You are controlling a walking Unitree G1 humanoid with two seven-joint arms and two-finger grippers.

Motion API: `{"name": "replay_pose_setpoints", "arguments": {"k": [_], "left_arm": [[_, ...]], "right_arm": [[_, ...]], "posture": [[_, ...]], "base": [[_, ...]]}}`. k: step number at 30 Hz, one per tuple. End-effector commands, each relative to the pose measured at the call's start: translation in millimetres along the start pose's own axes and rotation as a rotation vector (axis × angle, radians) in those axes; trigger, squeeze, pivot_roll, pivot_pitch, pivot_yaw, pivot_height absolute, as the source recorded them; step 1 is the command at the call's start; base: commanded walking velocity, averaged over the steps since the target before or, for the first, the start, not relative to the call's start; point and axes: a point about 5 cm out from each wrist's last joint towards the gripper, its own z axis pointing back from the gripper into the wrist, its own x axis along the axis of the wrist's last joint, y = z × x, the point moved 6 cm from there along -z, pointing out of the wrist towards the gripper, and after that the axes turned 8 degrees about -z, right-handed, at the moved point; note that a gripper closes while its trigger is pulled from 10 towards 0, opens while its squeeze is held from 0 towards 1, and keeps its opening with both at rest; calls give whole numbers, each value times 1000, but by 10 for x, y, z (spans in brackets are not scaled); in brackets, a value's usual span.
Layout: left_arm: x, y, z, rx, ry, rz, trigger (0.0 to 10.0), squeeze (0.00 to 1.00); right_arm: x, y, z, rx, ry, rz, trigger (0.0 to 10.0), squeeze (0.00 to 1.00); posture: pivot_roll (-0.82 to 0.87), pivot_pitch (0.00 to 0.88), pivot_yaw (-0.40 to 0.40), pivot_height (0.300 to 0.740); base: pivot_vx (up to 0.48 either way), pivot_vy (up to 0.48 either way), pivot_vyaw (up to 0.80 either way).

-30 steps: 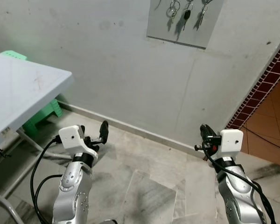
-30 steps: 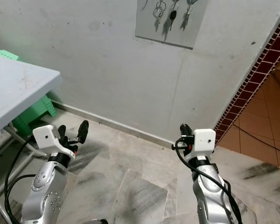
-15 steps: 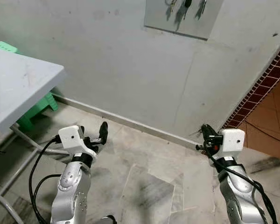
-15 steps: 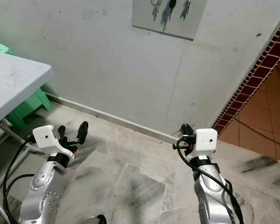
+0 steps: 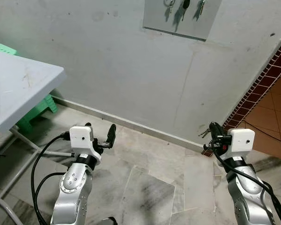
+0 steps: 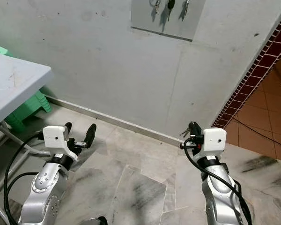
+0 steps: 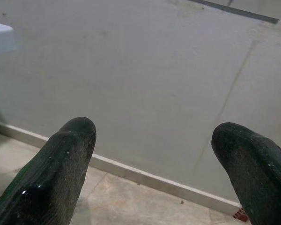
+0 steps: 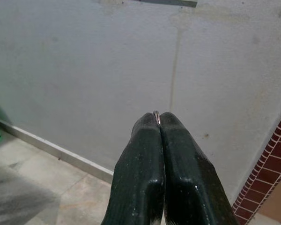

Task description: Hang keys on a hook

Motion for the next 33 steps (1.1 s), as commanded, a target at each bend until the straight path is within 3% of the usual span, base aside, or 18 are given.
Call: {"name": "replay_pose_setpoints", "arguments": {"k": [1,10,16,24,33], "left_arm": [[23,12,-18,1,-3,6,10000,0],[98,73,-66,13,-23,21,10000,0],[377,184,-150,28,-98,23,10000,0],[547,219,-202,29,-141,33,10000,0],[537,214,-218,22,-136,32,10000,0]], "right_arm": [[-1,8,6,0,-3,-5,10000,0],[136,1,-53,-9,-53,-47,10000,0],[447,35,-180,14,-137,-51,10000,0],[746,138,-282,58,-213,-55,10000,0],[698,155,-294,72,-193,-50,10000,0]], "posture": [[12,108,-52,740],[13,97,-53,740],[14,86,-55,740],[14,65,-56,740],[12,57,-57,740]], "base": [[0,0,0],[0,0,0],[0,0,0],[0,0,0],[0,0,0]]}}
